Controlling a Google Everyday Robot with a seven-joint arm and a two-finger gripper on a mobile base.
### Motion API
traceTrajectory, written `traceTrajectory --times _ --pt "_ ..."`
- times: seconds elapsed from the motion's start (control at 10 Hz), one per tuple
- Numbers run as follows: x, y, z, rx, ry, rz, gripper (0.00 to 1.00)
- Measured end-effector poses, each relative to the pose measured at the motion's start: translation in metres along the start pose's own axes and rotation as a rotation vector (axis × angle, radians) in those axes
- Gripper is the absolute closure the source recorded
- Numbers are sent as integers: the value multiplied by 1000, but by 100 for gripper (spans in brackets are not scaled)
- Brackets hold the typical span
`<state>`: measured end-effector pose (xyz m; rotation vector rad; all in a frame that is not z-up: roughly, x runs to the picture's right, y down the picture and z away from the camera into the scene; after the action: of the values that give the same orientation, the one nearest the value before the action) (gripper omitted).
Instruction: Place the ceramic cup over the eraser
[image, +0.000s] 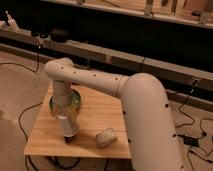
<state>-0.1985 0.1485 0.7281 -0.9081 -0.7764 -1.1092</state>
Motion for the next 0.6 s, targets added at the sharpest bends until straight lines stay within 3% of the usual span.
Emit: traceTrajectory --times 0.1,0.4,0.6 --pt "-1 -5 3 13 -2 -13 21" --pt "-6 -21 7 52 -24 -47 20" --pt "-6 -22 7 57 -26 -48 20"
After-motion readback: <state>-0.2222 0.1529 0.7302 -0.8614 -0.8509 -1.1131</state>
